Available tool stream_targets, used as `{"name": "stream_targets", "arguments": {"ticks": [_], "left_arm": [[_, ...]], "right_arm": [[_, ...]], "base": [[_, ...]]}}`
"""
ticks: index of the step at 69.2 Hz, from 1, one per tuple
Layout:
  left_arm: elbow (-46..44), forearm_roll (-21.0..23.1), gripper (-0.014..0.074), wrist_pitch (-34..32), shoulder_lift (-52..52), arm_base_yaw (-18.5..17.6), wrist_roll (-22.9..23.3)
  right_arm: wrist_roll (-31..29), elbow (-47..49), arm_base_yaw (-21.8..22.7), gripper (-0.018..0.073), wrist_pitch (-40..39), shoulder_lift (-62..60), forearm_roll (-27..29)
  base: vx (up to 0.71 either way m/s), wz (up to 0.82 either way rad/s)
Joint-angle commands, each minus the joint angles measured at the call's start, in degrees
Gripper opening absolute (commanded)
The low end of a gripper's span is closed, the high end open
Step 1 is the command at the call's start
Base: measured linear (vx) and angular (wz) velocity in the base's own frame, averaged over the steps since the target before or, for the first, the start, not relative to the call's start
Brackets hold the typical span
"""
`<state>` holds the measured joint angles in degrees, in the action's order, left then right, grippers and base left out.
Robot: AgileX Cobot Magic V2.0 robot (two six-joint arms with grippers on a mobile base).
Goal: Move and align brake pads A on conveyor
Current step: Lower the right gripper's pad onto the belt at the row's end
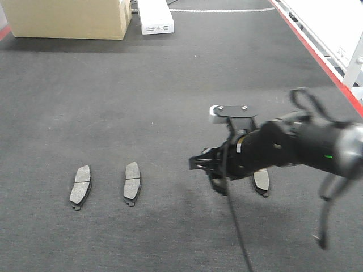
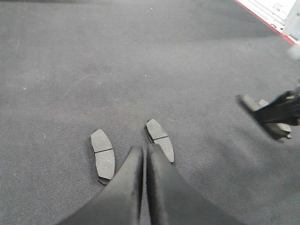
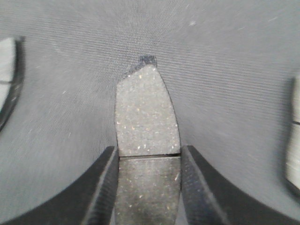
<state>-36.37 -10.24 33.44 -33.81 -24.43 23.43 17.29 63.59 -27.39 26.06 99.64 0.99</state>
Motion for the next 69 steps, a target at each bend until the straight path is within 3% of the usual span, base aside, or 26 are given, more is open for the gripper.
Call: {"name": "stream_targets", "arguments": {"ticks": [1, 19, 38, 48, 69], "left_arm": [[-1.4, -0.4, -0.0008, -3.9, -0.1, -0.2, 0.1], [-1.4, -0.4, -0.0006, -3.9, -0.1, -0.2, 0.1], [-1.4, -0.4, -0.0006, -3.7, -0.1, -0.2, 0.1], [-1.4, -0.4, -0.0006, -3.2, -0.1, -0.2, 0.1], [-1.4, -0.4, -0.0006, 0.8, -0.1, -0.2, 0.1]], "right_arm": [[-0.2, 4.2, 0.1, 0.0096, -2.7, 1.4, 2.0], [0.2, 7.0, 0.1, 0.0097, -3.5, 8.8, 8.3], [0.2, 7.0, 0.1, 0.0129, -6.7, 10.4, 11.4], [0.2, 7.0, 0.1, 0.0193, -6.2, 10.4, 11.2], [0.2, 7.0, 0.1, 0.0422, -5.7, 10.4, 11.2]], "base": [[0.0, 0.0], [0.0, 0.0], [0.0, 0.0], [0.0, 0.0], [0.0, 0.0]]}}
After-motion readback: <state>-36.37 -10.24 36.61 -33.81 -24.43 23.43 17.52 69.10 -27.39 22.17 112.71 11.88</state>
